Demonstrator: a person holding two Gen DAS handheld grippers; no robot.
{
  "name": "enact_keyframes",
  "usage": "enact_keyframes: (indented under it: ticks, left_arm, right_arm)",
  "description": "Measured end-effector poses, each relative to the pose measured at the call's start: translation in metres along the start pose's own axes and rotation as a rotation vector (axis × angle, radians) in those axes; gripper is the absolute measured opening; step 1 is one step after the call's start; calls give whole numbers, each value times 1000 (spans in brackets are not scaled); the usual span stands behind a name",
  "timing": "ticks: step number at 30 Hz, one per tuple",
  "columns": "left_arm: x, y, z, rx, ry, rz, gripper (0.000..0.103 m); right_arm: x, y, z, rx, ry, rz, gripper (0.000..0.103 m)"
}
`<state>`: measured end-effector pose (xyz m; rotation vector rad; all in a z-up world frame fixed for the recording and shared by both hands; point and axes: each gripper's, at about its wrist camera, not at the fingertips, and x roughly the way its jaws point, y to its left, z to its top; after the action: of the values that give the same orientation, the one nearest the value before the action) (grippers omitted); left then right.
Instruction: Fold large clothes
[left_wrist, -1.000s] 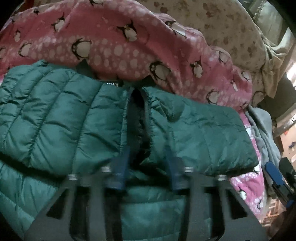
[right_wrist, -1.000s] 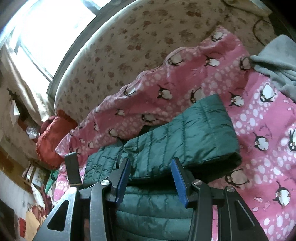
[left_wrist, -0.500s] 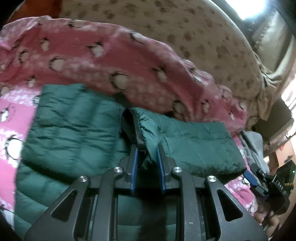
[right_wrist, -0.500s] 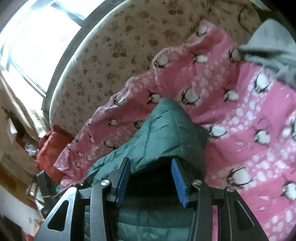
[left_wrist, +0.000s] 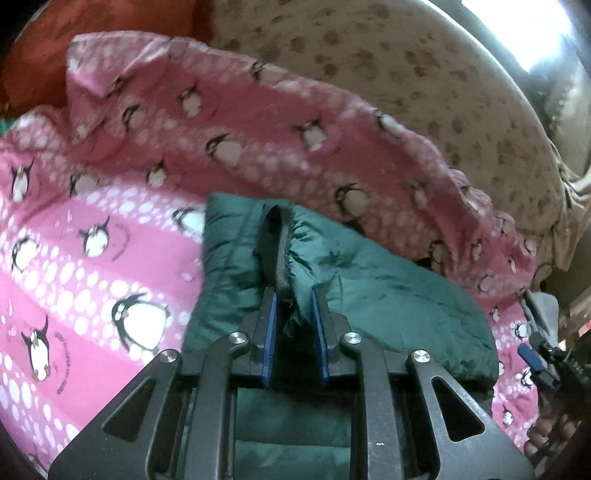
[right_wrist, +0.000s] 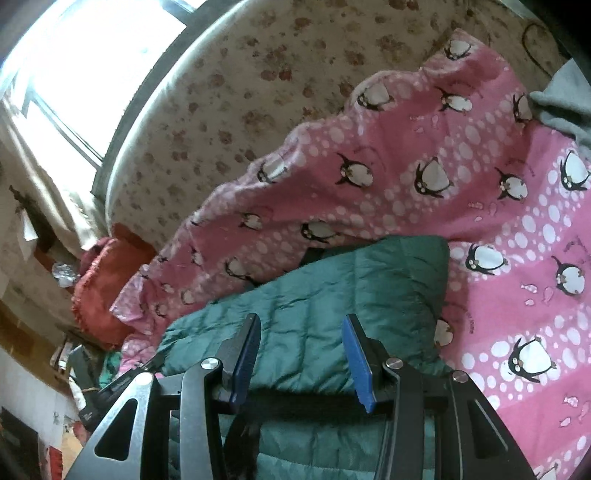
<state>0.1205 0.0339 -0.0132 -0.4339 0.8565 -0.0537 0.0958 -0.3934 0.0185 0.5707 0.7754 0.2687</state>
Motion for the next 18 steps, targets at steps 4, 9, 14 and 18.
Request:
enact_keyframes:
  ticks: [4,9,14,18]
  left_arm:
    - [5,11,-10,-10,15,12,17]
    - [6,12,-17,4,39,30,21]
    - [-14,14,-5,-28,7,51,53]
    - [-23,3,6,0,-66,69,63]
  right_arm:
    - [30,-1,-6,-5,61,-46,44]
    - [85,-4,-34,-63,226,-131,44]
    - [80,4,-37,-134,226,-161,44]
    - [55,19,-22,-191,139,-171,44]
